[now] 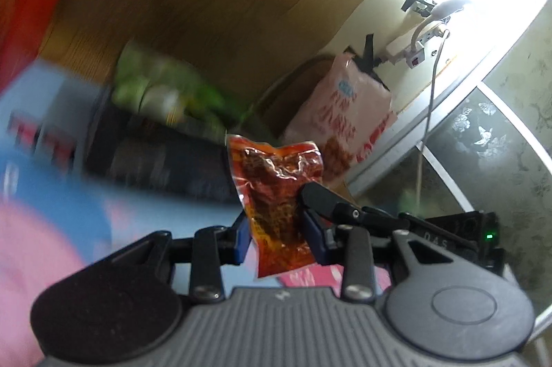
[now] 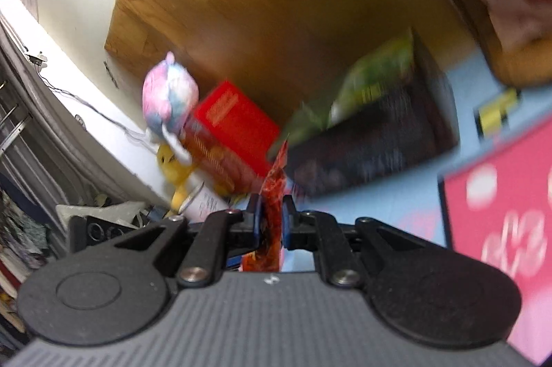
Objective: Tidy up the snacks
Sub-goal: 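Lower the red bag into the black box and open the right tool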
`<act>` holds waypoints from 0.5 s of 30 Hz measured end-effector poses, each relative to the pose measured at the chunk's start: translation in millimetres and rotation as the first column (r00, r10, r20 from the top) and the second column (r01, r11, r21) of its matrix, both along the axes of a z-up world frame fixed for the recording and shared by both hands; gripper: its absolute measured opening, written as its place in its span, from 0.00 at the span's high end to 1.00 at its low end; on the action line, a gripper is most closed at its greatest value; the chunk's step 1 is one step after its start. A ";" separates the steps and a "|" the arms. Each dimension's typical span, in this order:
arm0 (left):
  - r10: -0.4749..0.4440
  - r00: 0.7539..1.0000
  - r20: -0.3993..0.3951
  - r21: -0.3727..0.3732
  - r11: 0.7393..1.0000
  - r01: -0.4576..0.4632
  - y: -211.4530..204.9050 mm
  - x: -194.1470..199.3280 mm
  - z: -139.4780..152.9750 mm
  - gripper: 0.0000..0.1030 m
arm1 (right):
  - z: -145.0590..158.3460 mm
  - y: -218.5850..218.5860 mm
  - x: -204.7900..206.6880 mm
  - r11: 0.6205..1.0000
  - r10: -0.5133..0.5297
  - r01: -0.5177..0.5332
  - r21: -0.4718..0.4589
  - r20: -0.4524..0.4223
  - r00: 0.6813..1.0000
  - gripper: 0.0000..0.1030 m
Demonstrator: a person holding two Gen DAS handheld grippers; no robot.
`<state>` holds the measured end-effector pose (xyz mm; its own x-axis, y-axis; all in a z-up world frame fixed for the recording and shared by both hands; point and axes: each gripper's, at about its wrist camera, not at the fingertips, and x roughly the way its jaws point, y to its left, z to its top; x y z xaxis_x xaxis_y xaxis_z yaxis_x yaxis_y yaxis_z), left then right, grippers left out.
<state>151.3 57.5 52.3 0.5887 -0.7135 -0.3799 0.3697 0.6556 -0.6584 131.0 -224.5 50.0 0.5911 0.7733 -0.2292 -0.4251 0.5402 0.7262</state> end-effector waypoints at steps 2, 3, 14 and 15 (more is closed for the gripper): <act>0.008 1.000 0.017 0.032 0.999 -0.009 -7.1 25.0 12.1 0.66 | 11.2 0.4 19.2 0.999 -0.029 0.031 -0.028 0.055 0.998 0.86; 0.017 1.000 0.021 0.050 0.999 -0.018 -11.1 37.4 15.9 0.66 | 14.4 0.6 28.7 0.998 -0.045 0.048 -0.043 0.073 0.996 0.86; 0.216 0.976 0.005 0.201 0.956 -0.212 -6.9 105.7 8.9 0.57 | 0.2 54.5 118.6 0.922 -0.086 0.135 -0.362 0.149 0.985 0.69; 0.227 0.974 0.018 0.204 0.952 -0.226 -3.9 101.7 10.4 0.55 | -1.9 58.8 119.4 0.913 -0.081 0.137 -0.385 0.156 0.984 0.62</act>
<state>252.9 53.6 62.7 0.7235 -0.4687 -0.5068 0.1924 0.8420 -0.5040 250.4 -165.7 48.1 0.7132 0.5657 -0.4141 -0.4254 0.8187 0.3857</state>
